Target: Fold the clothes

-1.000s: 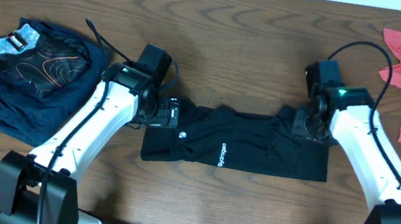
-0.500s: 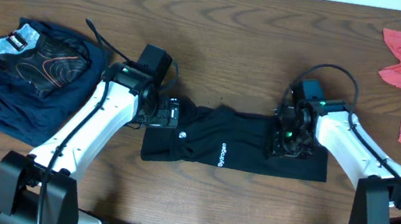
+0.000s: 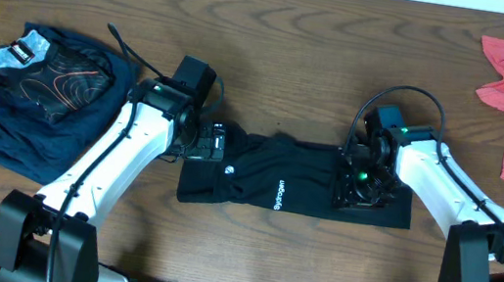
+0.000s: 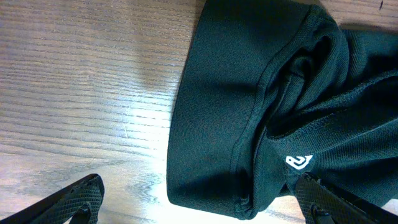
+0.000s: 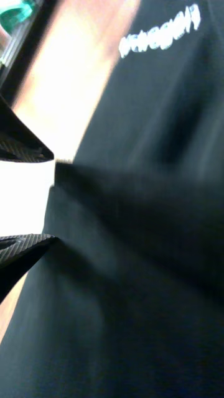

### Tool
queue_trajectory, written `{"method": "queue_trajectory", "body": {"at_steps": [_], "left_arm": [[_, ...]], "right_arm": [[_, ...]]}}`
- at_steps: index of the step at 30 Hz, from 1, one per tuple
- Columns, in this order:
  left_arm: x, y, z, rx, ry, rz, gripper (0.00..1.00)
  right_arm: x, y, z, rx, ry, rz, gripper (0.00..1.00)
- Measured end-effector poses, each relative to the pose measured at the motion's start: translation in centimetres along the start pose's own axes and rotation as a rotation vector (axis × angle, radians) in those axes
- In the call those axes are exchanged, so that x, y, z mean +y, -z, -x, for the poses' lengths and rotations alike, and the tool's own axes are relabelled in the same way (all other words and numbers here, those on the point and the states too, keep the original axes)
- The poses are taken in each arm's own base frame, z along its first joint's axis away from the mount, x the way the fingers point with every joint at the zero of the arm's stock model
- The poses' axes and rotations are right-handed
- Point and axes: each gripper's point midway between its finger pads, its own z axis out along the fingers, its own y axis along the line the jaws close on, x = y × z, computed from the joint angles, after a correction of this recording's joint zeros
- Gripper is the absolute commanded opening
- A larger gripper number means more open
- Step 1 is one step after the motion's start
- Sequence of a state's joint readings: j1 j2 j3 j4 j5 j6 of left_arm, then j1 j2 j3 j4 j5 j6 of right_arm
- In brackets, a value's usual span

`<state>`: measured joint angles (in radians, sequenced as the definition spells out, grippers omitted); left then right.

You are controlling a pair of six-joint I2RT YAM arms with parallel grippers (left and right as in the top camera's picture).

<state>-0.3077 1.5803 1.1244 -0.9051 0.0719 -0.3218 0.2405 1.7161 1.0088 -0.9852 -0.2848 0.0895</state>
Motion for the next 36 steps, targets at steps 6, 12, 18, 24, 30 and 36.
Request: {"method": "queue_trajectory", "body": {"at_steps": [6,12,18,24,30,36], "left_arm": [[0.0,0.0,0.0,0.0,0.0,0.0,1.0],[0.0,0.0,0.0,0.0,0.0,0.0,1.0],[0.0,0.0,0.0,0.0,0.0,0.0,1.0],[0.0,0.0,0.0,-0.001,0.0,-0.001,1.0],[0.0,0.0,0.0,-0.001,0.0,-0.001,1.0],[0.0,0.0,0.0,0.0,0.0,0.0,1.0]], "right_arm": [[-1.7,0.1,1.0,-0.046,-0.082,-0.097,0.43],[-0.9,0.0,1.4,-0.064,-0.083,-0.083,0.44],[0.4,-0.5,1.4,-0.069,-0.079,-0.092,0.46],[0.5,-0.7,1.7,-0.103,-0.09,-0.172,0.46],[0.3,-0.7,1.8,-0.127,-0.12,-0.245,0.06],[-0.3,-0.6,0.6,-0.091,-0.171,-0.283,0.01]]}}
